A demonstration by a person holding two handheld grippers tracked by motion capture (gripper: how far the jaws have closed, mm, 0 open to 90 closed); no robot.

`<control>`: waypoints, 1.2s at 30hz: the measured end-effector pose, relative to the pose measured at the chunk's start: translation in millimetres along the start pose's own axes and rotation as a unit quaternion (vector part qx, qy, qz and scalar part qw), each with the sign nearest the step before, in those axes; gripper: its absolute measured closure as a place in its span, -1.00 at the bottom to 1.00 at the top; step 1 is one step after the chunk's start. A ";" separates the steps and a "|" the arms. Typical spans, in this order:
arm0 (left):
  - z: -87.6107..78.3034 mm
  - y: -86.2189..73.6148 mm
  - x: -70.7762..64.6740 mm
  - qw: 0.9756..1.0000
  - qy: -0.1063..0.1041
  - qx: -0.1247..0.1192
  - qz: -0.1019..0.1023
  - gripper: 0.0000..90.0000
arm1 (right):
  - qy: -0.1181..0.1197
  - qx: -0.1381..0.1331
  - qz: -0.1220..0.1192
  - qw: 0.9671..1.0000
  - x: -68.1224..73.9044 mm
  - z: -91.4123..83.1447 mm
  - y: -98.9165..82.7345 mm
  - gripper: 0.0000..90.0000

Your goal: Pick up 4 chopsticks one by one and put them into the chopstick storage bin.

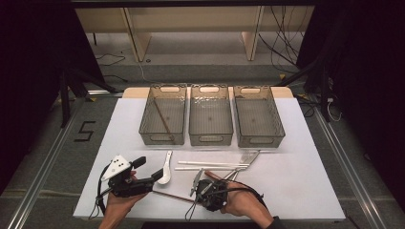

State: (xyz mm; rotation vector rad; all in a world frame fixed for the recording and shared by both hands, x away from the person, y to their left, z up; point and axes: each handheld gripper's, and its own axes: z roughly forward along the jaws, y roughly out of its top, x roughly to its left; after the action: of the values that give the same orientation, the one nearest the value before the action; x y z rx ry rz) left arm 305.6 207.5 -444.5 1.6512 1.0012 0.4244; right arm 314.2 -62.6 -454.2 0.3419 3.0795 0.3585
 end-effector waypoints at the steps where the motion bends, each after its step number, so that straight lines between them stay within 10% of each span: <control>1: -0.4 0.1 0.5 1.000 0.000 0.001 0.001 -0.66 | 0.000 0.001 -0.003 1.000 -0.7 -1.8 -0.3 0.89; 24: -6.6 1.0 3.3 0.999 0.022 -0.027 -0.009 -0.66 | -0.020 -0.104 0.060 0.993 -32.7 -43.4 -12.9 0.89; 36: -5.7 0.8 3.9 1.000 0.019 -0.023 -0.006 -0.66 | -0.053 -0.173 0.099 0.979 -62.0 -69.7 3.5 0.89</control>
State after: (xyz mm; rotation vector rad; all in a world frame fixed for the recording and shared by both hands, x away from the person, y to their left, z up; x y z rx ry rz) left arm 304.1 214.1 -442.7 1.6005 1.0231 0.4688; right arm 372.2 -88.4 -385.7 0.6281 2.8101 0.8370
